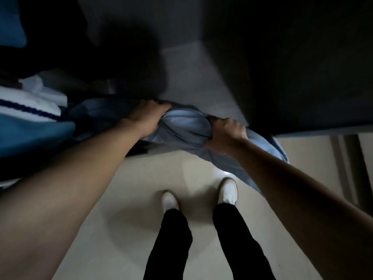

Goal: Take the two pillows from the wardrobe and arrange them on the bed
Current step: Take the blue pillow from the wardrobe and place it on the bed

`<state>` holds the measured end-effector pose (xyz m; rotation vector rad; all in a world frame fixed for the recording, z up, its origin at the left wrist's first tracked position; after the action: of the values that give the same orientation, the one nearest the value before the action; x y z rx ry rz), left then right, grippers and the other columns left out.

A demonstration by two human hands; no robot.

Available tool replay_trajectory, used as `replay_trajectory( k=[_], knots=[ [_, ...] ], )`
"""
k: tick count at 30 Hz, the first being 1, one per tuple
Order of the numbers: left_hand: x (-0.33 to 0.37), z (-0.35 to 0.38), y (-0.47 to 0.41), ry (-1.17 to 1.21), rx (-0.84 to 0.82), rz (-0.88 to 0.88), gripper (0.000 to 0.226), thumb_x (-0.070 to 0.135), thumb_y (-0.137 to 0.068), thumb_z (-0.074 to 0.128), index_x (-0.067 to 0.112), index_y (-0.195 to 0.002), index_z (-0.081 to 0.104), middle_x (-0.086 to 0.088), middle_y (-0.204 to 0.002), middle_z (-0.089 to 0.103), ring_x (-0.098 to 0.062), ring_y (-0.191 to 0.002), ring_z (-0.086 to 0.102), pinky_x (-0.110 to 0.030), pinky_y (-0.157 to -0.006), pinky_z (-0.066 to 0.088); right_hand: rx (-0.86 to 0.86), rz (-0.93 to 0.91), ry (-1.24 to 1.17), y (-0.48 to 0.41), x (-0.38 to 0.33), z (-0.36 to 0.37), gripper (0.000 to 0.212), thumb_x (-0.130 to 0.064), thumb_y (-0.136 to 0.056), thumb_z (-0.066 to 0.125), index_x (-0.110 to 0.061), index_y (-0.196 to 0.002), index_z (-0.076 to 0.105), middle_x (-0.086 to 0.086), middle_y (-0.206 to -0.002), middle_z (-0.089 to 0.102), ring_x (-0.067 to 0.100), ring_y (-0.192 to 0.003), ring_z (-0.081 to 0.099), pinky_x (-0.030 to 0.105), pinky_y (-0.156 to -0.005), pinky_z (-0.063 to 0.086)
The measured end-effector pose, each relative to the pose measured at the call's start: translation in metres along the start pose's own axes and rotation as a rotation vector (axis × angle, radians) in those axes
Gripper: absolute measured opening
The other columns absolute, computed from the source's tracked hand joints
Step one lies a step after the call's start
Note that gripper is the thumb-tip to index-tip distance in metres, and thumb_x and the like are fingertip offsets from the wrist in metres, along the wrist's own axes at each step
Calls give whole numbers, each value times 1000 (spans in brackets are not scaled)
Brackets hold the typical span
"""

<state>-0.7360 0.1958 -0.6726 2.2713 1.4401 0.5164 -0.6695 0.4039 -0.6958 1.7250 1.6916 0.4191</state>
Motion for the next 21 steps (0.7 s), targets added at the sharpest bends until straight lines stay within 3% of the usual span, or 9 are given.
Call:
replay_trajectory(
  k=[4,8,16,21],
  knots=[
    [62,0,47,-40,-65,112,45,-3,-80,52,21,-117,60,-19,-114,66,-41,-106,61,-41,-83,49,-82,109,-157,80,26,27,71,-48,-67,73,-34,-131,48,13,-128,63,36,-115,62,36,-84,47],
    [111,-8,91,-82,-114,244,42,0,-79,55,21,-116,61,-17,-112,68,-40,-106,62,-44,-86,52,-55,220,-237,155,47,38,68,-43,-68,74,-33,-131,51,14,-124,65,39,-111,62,35,-77,44],
    [196,-87,183,-164,-45,381,42,2,-81,52,20,-117,60,-23,-108,66,-46,-101,60,-42,-82,50,73,375,-223,315,58,-13,72,-48,-69,75,-29,-134,50,12,-126,65,36,-113,62,40,-90,51],
    [270,-138,247,-176,44,495,31,3,-80,51,19,-105,61,-23,-105,65,-46,-100,59,-44,-79,48,176,518,-209,427,77,-43,80,-45,-70,73,-27,-141,41,13,-131,59,37,-118,58,47,-98,49]
  ],
)
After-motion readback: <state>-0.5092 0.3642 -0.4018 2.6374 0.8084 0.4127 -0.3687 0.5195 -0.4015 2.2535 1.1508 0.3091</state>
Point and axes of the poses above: each hand's wrist, its own y-axis away from the middle knuckle, its own z-axis out of the palm, x = y × z, the point moved 3 cm from there along -y, towards the middle knuckle
